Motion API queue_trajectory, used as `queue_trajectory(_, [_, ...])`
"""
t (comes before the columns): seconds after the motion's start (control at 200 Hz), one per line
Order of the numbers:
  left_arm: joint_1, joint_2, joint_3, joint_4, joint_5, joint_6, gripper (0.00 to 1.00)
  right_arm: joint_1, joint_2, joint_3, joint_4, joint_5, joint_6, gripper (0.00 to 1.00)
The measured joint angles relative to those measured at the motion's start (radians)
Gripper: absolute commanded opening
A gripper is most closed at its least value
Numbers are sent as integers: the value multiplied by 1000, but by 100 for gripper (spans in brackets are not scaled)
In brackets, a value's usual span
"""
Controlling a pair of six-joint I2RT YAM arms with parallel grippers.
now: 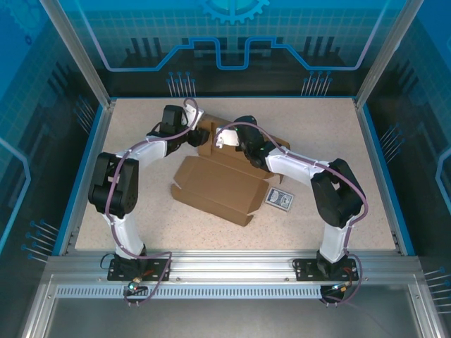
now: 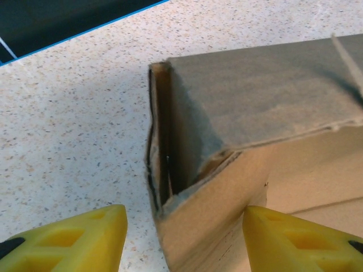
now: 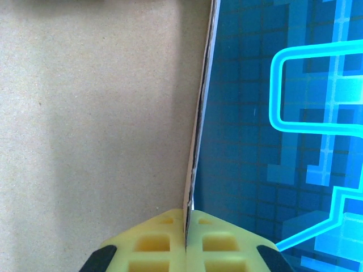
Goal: Fold the paper box
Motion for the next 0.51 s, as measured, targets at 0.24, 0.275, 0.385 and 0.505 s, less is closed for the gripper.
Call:
queue_trajectory(0.24, [-4,0,-20,30,-70,5,55,9,-8,0,-5,-8,0,0])
queue_trajectory(0.275, [-5,0,-22,31,-77,5,55,10,-8,1,-6,-8,0,0])
queue_trajectory(0.385, [-6,0,-27,42,-95,5,52,11,-8,2,-7,-10,3,0])
queue_trajectory(0.505, [-9,0,-43,64,-113,6,46,11,-10,2,-8,-12,4,0])
